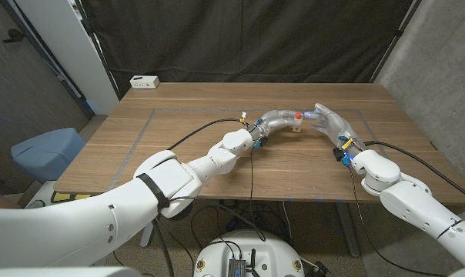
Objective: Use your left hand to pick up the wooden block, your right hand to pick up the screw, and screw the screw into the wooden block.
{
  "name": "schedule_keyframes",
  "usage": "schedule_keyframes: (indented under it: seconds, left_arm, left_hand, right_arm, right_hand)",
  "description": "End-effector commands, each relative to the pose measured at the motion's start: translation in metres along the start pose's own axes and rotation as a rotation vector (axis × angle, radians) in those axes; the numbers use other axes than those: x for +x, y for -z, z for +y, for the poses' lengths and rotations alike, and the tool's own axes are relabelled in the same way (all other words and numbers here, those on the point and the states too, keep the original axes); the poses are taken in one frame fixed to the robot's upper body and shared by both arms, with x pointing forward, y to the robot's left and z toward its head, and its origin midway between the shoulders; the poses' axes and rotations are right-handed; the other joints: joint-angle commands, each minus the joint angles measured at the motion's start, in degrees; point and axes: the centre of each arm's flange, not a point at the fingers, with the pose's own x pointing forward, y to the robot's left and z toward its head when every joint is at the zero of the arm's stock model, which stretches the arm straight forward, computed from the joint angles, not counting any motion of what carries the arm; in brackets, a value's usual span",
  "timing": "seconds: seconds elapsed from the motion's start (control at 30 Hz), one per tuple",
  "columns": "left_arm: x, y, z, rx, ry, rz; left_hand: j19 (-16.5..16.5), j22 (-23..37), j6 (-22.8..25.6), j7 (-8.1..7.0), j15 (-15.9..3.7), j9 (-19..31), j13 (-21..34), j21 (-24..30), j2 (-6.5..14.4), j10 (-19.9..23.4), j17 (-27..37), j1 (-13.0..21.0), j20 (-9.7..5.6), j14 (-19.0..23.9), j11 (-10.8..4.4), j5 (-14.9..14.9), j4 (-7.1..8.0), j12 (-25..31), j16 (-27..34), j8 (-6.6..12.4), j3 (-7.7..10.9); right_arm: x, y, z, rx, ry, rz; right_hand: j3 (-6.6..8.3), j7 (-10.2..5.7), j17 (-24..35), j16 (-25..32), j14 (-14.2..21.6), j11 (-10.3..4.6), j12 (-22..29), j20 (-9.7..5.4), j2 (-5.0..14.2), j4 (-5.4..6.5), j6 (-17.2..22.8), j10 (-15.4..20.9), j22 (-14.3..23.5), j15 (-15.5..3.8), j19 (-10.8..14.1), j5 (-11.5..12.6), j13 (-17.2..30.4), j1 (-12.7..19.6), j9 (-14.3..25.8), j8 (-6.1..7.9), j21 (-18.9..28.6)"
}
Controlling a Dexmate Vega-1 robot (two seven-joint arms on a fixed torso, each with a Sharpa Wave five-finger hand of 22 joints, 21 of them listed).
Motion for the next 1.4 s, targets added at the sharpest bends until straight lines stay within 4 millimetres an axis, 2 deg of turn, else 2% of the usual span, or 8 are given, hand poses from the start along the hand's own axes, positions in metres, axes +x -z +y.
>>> schedule_keyframes:
  seconds: [0.03, 0.17, 0.43, 0.53, 0.9, 1.4]
  left_arm:
    - [0.000, -0.001, 0.000, 0.005, -0.001, -0.004]
    - [-0.001, -0.001, 0.000, 0.010, -0.002, -0.010]
    - [-0.001, -0.002, -0.001, 0.010, 0.000, -0.016]
    - [-0.001, -0.002, -0.002, 0.010, 0.001, -0.018]
    - [-0.002, -0.002, -0.002, 0.011, 0.001, -0.023]
    - [-0.002, -0.001, -0.003, 0.010, 0.004, -0.021]
  left_hand:
    - [0.5, 0.1, 5.1, 3.11, -4.57, 0.2, 5.8, 0.3, 3.3, 1.2, 0.2, -2.4, 0.11, 0.6, -0.48, 0.3, 2.70, 3.1, 0.2, 0.57, 3.02]
    - [0.5, 0.1, 5.1, 3.08, -4.54, 0.2, 5.8, 0.3, 3.3, 1.2, 0.2, -2.3, 0.14, 0.6, -0.49, 0.2, 2.69, 3.1, 0.2, 0.55, 3.01]
    - [0.5, 0.1, 5.0, 3.10, -4.49, 0.2, 5.8, 0.3, 3.4, 1.2, 0.2, -2.2, 0.17, 0.5, -0.50, 0.3, 2.66, 3.1, 0.2, 0.53, 3.03]
    - [0.5, 0.1, 5.0, 3.08, -4.47, 0.2, 5.8, 0.3, 3.4, 1.2, 0.3, -2.3, 0.18, 0.5, -0.49, 0.2, 2.69, 3.1, 0.2, 0.53, 3.01]
    - [0.4, 0.1, 5.0, 3.10, -4.53, 0.2, 5.8, 0.3, 3.4, 1.1, 0.3, -2.3, 0.19, 0.5, -0.51, 0.2, 2.72, 3.1, 0.2, 0.50, 3.00]
    - [0.5, 0.1, 5.0, 3.21, -4.56, 0.3, 5.8, 0.3, 3.3, 1.1, 0.2, -2.2, 0.12, 0.5, -0.48, 0.2, 2.69, 3.1, 0.2, 0.50, 3.01]
  right_arm:
    - [0.002, 0.000, -0.002, 0.001, 0.002, 0.000]
    - [0.004, 0.001, -0.001, 0.002, -0.010, 0.001]
    - [0.009, 0.002, 0.002, 0.004, -0.052, 0.010]
    - [0.011, 0.002, 0.002, 0.002, -0.063, 0.010]
    - [0.013, 0.001, 0.004, 0.000, -0.077, 0.009]
    - [0.013, 0.001, 0.006, 0.000, -0.079, 0.003]
  right_hand:
    - [0.35, -0.30, 0.1, 0.0, 0.0, 0.51, -0.1, 0.00, -0.29, -0.20, -1.8, -0.3, 0.2, 0.55, 0.6, 0.2, 0.3, 0.6, 0.1, -0.49, 0.1]
    - [0.26, -0.65, 0.2, -0.2, -0.5, 0.31, -0.2, 0.04, -0.43, -0.19, -3.1, -0.8, 0.2, 0.46, 0.5, 0.2, 0.3, 0.5, 0.2, -0.72, 0.0]
    - [-0.03, -1.06, 0.2, -0.7, -2.2, 1.05, -0.7, -0.15, -0.80, -0.09, -8.3, -3.5, 0.2, 0.73, -0.5, 0.2, 0.3, 0.2, 0.2, -1.29, -0.4]
    - [-0.07, -1.21, 0.3, -0.8, -2.7, 0.95, -0.7, -0.08, -0.84, -0.07, -9.0, -4.1, 0.2, 0.69, -0.6, 0.2, 0.3, 0.2, 0.2, -1.26, -0.4]
    - [-0.16, -1.48, 0.3, -0.8, -3.3, 0.52, -0.7, 0.04, -0.90, -0.03, -9.4, -4.8, 0.2, 0.87, -1.1, 0.2, 0.3, 0.1, 0.2, -0.87, -0.5]
    - [-0.19, -1.57, 0.3, -0.6, -3.4, -0.20, -0.3, 0.00, -0.82, 0.02, -7.3, -4.6, 0.3, 0.78, -1.4, 0.2, 0.3, 0.0, 0.1, 0.23, -0.4]
